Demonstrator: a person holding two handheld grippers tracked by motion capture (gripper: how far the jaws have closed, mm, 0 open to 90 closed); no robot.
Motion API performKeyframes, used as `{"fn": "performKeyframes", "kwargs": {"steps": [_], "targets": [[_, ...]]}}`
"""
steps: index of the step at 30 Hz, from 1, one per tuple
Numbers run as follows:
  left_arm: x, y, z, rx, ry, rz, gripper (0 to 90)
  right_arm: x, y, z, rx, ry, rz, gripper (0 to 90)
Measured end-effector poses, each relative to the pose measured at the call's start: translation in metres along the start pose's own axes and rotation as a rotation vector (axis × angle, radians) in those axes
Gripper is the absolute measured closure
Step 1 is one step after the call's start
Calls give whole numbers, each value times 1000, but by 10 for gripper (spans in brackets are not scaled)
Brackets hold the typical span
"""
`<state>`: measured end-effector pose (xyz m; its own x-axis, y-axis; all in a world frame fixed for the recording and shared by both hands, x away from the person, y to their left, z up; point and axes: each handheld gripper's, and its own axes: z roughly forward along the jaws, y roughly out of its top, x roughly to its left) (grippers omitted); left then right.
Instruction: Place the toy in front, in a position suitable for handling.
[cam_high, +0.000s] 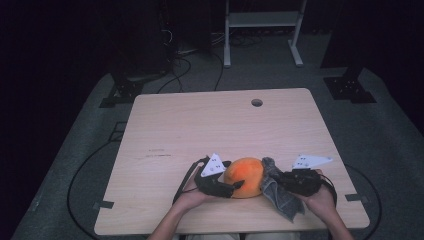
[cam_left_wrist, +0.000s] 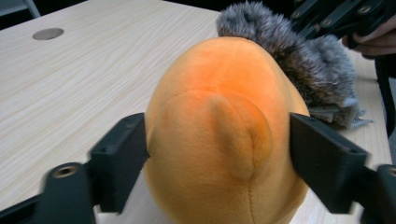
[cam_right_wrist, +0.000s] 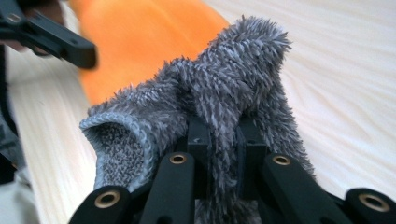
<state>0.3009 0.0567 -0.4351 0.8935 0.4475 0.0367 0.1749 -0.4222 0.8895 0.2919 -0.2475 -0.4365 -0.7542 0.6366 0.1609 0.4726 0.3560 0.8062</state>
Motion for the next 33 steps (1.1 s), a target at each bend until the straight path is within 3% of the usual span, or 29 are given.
{"fn": "performKeyframes", "kwargs": {"steps": [2,7,10,12,17,19,21,23,25,28,31,33], "targets": [[-3,0,-1,5,-3,30,306,-4,-3,-6,9,-28,7,787],[-3,-2,-2,7,-31,63,345,5,9,-18,-97,5,2,786],[-2,-4,-3,9,-40,76,344,6,7,-6,-55,6,-12,783],[0,-5,-4,9,-36,69,341,-1,2,0,-47,31,24,783],[1,-6,-5,5,-45,68,336,-9,-8,0,20,-18,41,783],[0,-6,-4,3,-51,80,336,-5,-3,-8,-17,-22,30,782],[-3,-6,-2,-9,-53,72,327,2,7,-15,-84,13,19,781],[-4,-6,-1,-12,-45,71,321,9,15,-15,-106,38,-5,781],[-3,-6,-3,-7,-42,73,311,11,15,-7,-73,31,-23,781],[-1,-7,-3,-10,-48,61,309,-1,5,-1,-56,46,32,781],[1,-8,-3,-13,-52,49,310,-10,-5,0,8,-6,50,783],[-1,-7,-3,-11,-49,55,310,-11,-4,-4,8,-25,45,783]]}}
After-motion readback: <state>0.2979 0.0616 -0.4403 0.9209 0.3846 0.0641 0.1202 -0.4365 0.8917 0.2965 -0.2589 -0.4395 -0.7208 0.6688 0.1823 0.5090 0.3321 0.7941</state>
